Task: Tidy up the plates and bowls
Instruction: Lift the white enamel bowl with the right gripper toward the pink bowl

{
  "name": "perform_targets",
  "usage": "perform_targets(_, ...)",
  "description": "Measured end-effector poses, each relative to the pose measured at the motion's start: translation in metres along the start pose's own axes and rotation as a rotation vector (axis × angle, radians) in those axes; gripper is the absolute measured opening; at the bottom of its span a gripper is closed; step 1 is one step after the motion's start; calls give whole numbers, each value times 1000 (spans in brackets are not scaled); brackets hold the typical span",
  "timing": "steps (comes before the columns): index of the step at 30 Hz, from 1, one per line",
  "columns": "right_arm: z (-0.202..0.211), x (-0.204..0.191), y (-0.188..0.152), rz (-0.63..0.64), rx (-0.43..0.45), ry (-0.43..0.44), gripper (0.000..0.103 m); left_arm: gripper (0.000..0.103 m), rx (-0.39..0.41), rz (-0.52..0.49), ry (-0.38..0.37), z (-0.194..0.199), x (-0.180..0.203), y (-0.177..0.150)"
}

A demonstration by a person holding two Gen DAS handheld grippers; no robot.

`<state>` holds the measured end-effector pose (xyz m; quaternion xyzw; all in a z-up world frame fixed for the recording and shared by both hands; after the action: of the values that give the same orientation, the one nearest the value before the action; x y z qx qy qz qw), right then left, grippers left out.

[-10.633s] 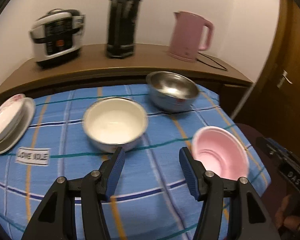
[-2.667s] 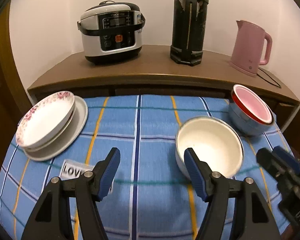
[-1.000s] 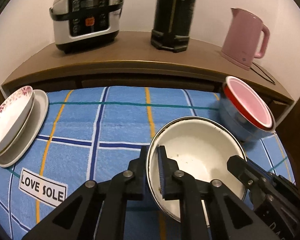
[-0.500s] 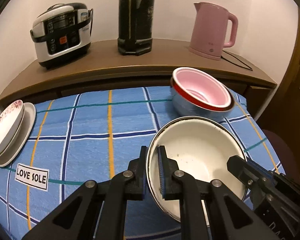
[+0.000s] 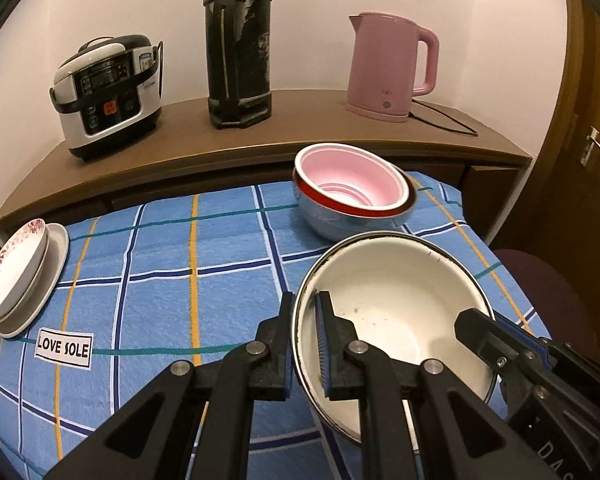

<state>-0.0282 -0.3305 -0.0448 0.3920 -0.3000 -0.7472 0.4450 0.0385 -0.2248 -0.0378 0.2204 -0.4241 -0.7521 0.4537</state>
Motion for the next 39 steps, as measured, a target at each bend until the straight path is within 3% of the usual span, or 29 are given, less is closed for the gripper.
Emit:
perform_targets(23, 48, 17, 0, 2, 62, -41, 9, 11, 28, -19, -59, 28, 30, -5)
perform_targets(39, 33, 24, 19, 11, 78, -59, 9, 11, 19, 3, -78, 6, 35, 12)
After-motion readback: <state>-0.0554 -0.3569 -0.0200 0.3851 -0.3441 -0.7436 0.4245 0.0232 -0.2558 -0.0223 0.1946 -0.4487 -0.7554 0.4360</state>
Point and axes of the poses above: each gripper's, at about its wrist camera, not at the fingertips, and z roughly against the way its jaws point, x to its right, y to its top, the point moved 2 cm from there along -z, roughly the way its jaws point, and after that the axes turned 11 degrees about x, right-handed, at the moved point
